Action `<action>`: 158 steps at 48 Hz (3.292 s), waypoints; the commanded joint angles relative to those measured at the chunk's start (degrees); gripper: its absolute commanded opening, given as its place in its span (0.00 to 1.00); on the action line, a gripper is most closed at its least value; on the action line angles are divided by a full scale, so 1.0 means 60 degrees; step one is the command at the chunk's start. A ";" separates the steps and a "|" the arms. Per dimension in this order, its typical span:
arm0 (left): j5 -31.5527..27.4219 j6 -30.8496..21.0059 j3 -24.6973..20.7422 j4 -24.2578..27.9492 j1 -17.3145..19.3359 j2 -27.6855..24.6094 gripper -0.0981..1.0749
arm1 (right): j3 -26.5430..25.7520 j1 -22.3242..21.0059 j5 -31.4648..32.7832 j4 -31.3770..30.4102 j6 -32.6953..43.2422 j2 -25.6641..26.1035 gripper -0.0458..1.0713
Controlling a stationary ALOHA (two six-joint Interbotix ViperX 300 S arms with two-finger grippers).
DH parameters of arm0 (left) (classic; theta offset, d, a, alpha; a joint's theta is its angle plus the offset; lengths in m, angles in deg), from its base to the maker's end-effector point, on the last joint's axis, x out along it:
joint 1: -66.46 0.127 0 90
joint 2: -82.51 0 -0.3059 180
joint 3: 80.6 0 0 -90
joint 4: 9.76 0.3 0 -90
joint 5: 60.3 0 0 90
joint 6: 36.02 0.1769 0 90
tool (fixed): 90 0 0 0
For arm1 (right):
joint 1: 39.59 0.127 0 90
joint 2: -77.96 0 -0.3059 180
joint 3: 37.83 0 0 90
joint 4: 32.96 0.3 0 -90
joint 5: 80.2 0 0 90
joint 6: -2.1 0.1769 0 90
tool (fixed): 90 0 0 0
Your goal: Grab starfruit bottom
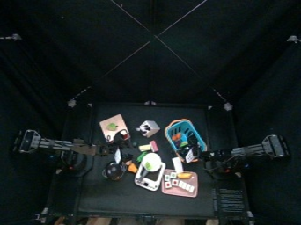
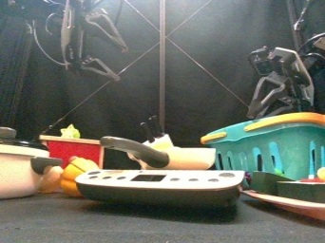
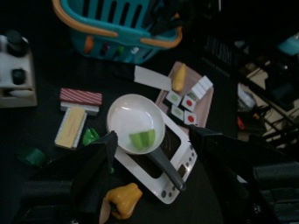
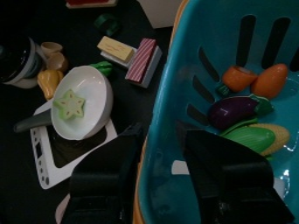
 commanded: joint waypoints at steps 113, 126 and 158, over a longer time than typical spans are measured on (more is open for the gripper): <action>-0.2886 0.0454 -0.4365 -0.1274 -0.1025 -0.6416 0.93 | -0.0103 -0.0117 -0.0308 0.0000 0.0015 -0.0601 0.71; -0.2578 0.0439 -0.4365 -0.1348 -0.1011 -0.6475 0.93 | -0.0103 -0.0117 -0.0322 0.0000 0.0015 -0.0674 0.71; -0.2695 0.0439 -0.4307 -0.1567 -0.0996 -0.6519 0.91 | -0.0103 -0.0117 -0.0322 0.0000 0.0015 -0.0674 0.71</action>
